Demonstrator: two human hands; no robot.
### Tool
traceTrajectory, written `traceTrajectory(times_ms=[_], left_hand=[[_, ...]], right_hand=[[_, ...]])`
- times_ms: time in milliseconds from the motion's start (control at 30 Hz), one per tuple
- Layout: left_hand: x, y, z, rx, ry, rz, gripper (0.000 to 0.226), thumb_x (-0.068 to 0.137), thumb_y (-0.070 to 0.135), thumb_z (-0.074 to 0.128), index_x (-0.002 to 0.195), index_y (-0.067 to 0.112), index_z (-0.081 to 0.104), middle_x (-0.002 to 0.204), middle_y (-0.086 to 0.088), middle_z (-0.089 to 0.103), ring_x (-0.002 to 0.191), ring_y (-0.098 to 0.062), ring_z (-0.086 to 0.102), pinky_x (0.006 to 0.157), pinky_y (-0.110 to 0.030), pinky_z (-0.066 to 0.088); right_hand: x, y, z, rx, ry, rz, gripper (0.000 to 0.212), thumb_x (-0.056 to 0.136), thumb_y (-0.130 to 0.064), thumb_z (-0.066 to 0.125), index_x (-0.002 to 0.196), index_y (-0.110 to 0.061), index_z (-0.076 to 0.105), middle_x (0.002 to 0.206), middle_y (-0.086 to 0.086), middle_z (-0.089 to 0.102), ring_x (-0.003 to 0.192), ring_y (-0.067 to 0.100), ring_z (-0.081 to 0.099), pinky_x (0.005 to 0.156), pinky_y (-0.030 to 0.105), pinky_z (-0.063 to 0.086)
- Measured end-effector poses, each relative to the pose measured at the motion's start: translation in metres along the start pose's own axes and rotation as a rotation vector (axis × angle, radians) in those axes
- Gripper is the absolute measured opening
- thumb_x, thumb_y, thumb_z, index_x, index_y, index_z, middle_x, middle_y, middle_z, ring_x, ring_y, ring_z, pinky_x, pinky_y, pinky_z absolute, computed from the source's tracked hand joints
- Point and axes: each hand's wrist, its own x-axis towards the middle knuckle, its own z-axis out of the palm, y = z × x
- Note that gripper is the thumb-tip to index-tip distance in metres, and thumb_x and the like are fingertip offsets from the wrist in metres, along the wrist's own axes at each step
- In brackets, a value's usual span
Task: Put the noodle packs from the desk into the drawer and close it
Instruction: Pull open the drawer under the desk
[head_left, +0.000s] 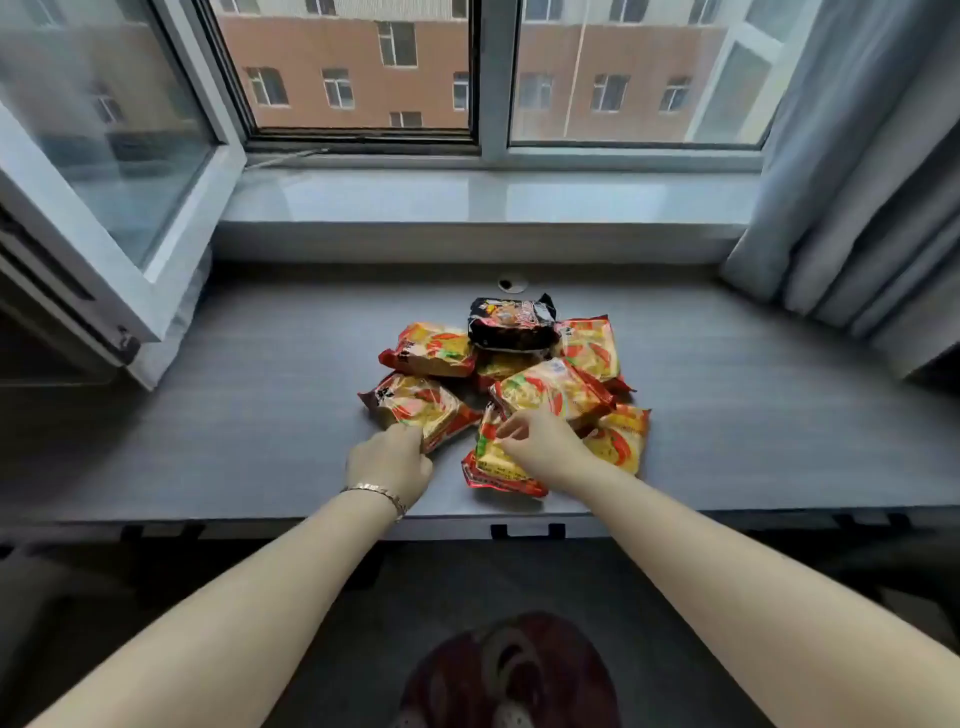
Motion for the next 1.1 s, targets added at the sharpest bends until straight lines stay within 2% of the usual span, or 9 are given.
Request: traceTrajectory(times_ms=[133, 267, 333, 433, 533, 600, 800, 1033, 1100], left_hand=[[0.007, -0.021, 0.035, 0.097, -0.075, 0.082, 0.029, 0.093, 0.022, 0.042, 0.116, 0.013, 0.057, 0.123, -0.006, 0.057, 0.108, -0.028, 0.058, 0.083, -0.035, 0.047], [0.009, -0.037, 0.068, 0.131, -0.070, 0.246, 0.029, 0.090, 0.023, 0.049, 0.114, 0.014, 0.061, 0.118, -0.004, 0.060, 0.105, -0.027, 0.059, 0.083, -0.035, 0.046], [0.010, -0.046, 0.079, 0.139, -0.030, 0.357, 0.022, 0.076, 0.019, 0.068, 0.096, 0.012, 0.069, 0.097, -0.005, 0.067, 0.087, -0.028, 0.065, 0.070, -0.034, 0.051], [0.018, -0.062, 0.097, 0.122, 0.037, 0.481, 0.031, 0.048, 0.013, 0.085, 0.076, 0.012, 0.072, 0.073, -0.004, 0.070, 0.061, -0.026, 0.066, 0.050, -0.029, 0.052], [0.025, -0.074, 0.106, 0.143, 0.162, 0.594, 0.031, 0.056, 0.014, 0.080, 0.086, 0.010, 0.075, 0.077, -0.005, 0.072, 0.063, -0.027, 0.067, 0.052, -0.029, 0.054], [0.026, -0.077, 0.109, 0.160, 0.211, 0.628, 0.023, 0.069, 0.017, 0.064, 0.088, 0.010, 0.074, 0.077, -0.005, 0.071, 0.063, -0.027, 0.066, 0.052, -0.029, 0.052], [0.022, -0.072, 0.107, 0.164, 0.192, 0.615, 0.037, 0.076, 0.023, 0.040, 0.082, 0.008, 0.072, 0.073, -0.007, 0.069, 0.058, -0.028, 0.062, 0.048, -0.029, 0.049], [-0.029, -0.063, 0.118, 0.002, 0.037, 0.668, 0.036, 0.059, 0.004, 0.077, 0.095, 0.003, 0.071, 0.105, -0.015, 0.070, 0.091, -0.034, 0.069, 0.076, -0.040, 0.057], [-0.056, -0.057, 0.124, -0.026, -0.164, 0.743, 0.030, 0.075, 0.012, 0.070, 0.105, 0.008, 0.067, 0.113, -0.009, 0.066, 0.095, -0.031, 0.067, 0.076, -0.037, 0.056]], right_hand=[[0.012, 0.035, 0.052, 0.100, -0.080, 0.177, 0.024, 0.087, -0.015, 0.048, 0.100, -0.009, 0.067, 0.096, 0.008, 0.066, 0.090, 0.022, 0.063, 0.078, 0.033, 0.049], [0.023, 0.075, 0.101, 0.486, -0.135, 0.599, 0.016, 0.087, -0.001, 0.044, 0.073, -0.008, 0.048, 0.065, 0.009, 0.050, 0.044, 0.013, 0.054, 0.037, 0.017, 0.041], [0.034, 0.093, 0.120, 0.702, -0.034, 0.774, 0.011, 0.088, 0.002, 0.043, 0.089, -0.003, 0.053, 0.081, 0.014, 0.057, 0.067, 0.024, 0.065, 0.048, 0.023, 0.054], [0.059, 0.116, 0.139, 1.030, 0.163, 0.878, 0.007, 0.092, -0.005, 0.045, 0.097, -0.008, 0.051, 0.092, 0.010, 0.052, 0.080, 0.023, 0.052, 0.069, 0.031, 0.048], [0.078, 0.130, 0.152, 1.372, 0.326, 0.912, 0.014, 0.091, -0.006, 0.050, 0.077, -0.009, 0.051, 0.079, 0.008, 0.053, 0.073, 0.022, 0.053, 0.077, 0.032, 0.047], [0.083, 0.135, 0.162, 1.523, 0.438, 0.904, 0.022, 0.091, -0.006, 0.051, 0.069, -0.011, 0.048, 0.073, 0.005, 0.052, 0.067, 0.018, 0.052, 0.065, 0.029, 0.047], [0.073, 0.143, 0.179, 1.482, 0.472, 0.879, 0.026, 0.091, 0.001, 0.044, 0.068, -0.010, 0.047, 0.073, 0.005, 0.051, 0.066, 0.016, 0.048, 0.061, 0.029, 0.043], [0.005, 0.155, 0.204, 1.424, 0.438, 1.020, 0.006, 0.090, -0.001, 0.048, 0.089, -0.005, 0.052, 0.078, 0.008, 0.052, 0.069, 0.020, 0.050, 0.073, 0.033, 0.046], [-0.022, 0.161, 0.210, 1.452, 0.408, 1.039, 0.008, 0.090, -0.001, 0.048, 0.086, -0.005, 0.053, 0.079, 0.009, 0.054, 0.070, 0.020, 0.051, 0.073, 0.033, 0.046]])
